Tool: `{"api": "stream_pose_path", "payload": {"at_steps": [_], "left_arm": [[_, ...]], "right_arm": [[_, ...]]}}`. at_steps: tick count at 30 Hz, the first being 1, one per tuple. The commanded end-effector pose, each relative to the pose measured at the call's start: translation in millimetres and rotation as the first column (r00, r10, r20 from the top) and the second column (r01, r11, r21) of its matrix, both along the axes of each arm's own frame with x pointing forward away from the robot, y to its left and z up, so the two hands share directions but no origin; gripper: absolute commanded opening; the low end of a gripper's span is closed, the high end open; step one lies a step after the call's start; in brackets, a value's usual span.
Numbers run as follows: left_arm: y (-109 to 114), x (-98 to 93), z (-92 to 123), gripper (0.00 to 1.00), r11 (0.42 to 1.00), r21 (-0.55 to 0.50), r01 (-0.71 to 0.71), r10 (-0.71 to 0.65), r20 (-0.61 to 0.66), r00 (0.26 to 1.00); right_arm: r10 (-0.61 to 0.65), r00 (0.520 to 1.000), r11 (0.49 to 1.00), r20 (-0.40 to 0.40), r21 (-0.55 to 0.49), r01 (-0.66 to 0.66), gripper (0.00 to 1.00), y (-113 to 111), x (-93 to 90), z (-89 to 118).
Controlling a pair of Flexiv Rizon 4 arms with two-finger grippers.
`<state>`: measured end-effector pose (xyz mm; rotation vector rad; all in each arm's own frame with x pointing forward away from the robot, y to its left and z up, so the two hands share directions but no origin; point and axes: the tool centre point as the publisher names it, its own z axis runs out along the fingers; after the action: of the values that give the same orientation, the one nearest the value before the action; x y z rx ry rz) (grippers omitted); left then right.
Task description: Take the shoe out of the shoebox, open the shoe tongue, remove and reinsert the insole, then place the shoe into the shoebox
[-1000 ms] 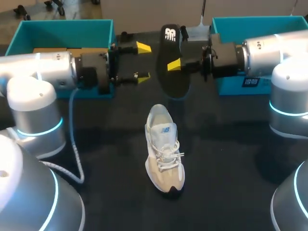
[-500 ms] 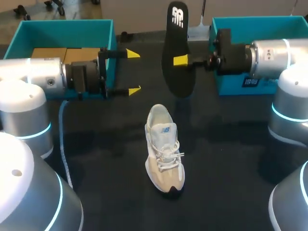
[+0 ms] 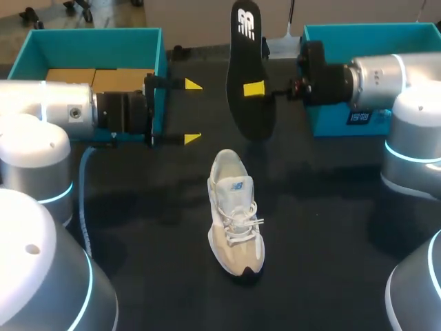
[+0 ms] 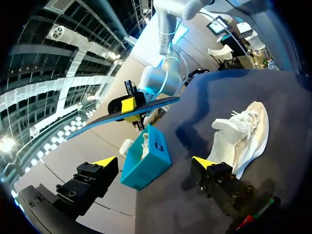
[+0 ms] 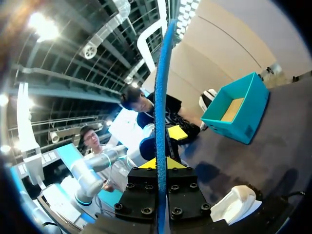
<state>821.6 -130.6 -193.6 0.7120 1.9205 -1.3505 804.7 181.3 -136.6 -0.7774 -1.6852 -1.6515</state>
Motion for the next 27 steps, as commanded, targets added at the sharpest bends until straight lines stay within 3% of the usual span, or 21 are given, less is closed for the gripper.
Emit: {"api": "stream_pose_path", "payload": {"at_steps": [1,15,27], "left_arm": [[0,0.0,0,1.00,1.000,0.002,0.001,-0.001,0.000,1.000],[1,-1.3,1,1.00,1.000,0.010,0.003,-0.003,-0.002,1.000],[13,-16.5,-12,1.00,0.974,0.225,0.020,0.032,-0.226,0.974]], "right_arm": [[0.002,1.000,1.000,0.000,-0.002,-0.002,0.00,2,1.5,0],[0.002,1.000,1.000,0.000,-0.002,-0.002,0.00,2,1.5,0],[-0.003,0.992,0.995,0.124,-0.094,0.015,0.00,6,12.2,-15]]}}
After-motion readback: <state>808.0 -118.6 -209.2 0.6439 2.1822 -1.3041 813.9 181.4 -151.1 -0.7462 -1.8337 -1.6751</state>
